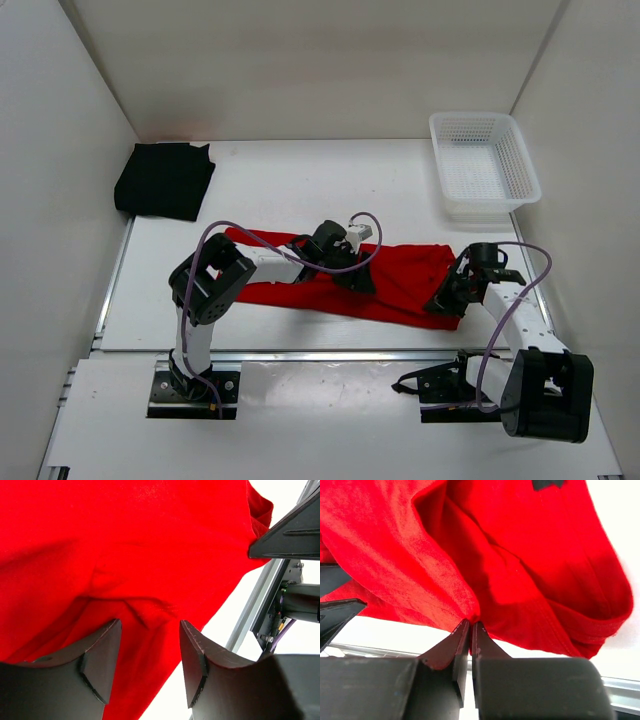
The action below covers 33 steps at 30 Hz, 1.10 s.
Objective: Fold and stack the t-shirts
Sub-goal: Fold the other side of the tshirt into a rectangle, then rotate the tshirt 90 degrees
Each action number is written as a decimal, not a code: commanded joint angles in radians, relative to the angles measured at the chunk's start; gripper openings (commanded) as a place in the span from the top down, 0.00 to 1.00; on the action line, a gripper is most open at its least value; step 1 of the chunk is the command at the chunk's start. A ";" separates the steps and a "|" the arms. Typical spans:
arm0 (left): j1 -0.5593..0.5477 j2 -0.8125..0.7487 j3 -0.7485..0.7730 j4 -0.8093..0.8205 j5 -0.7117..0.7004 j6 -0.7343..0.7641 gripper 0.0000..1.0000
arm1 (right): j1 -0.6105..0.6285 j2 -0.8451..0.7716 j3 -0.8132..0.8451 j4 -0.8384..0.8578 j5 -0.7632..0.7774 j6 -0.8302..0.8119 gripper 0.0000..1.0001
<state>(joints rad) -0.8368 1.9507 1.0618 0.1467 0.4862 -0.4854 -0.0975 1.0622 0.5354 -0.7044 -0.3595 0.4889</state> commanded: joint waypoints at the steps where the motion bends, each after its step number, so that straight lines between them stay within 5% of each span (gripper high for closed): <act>1: 0.010 -0.045 0.015 -0.001 -0.001 0.011 0.39 | 0.008 -0.018 -0.009 -0.044 -0.009 0.023 0.97; 4: 0.011 -0.045 0.009 -0.002 0.002 0.013 0.39 | 0.013 -0.024 0.000 -0.061 -0.004 0.031 0.90; 6: 0.010 -0.049 0.021 -0.009 -0.003 0.016 0.39 | -0.011 -0.030 0.021 -0.075 -0.013 0.021 0.71; 10: 0.027 -0.079 0.081 -0.070 0.017 0.082 0.41 | -0.028 -0.082 0.150 -0.103 0.075 -0.010 0.65; 13: 0.054 -0.140 0.184 -0.210 0.029 0.221 0.39 | 0.005 -0.070 0.250 -0.064 0.196 -0.039 0.67; 17: 0.146 -0.206 0.266 -0.340 -0.104 0.389 0.35 | 0.138 0.086 0.317 0.020 0.347 -0.097 1.00; 22: 0.270 -0.210 0.156 -0.374 -0.455 0.672 0.37 | 0.229 0.385 0.451 0.042 0.513 -0.180 1.00; 33: 0.416 -0.153 0.029 -0.325 -0.638 0.866 0.39 | 0.352 0.696 0.577 0.060 0.666 -0.270 1.00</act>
<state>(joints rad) -0.4305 1.8244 1.1019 -0.1814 -0.0937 0.3084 0.2245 1.7298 1.0733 -0.6682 0.2405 0.2531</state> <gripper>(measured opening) 0.610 0.001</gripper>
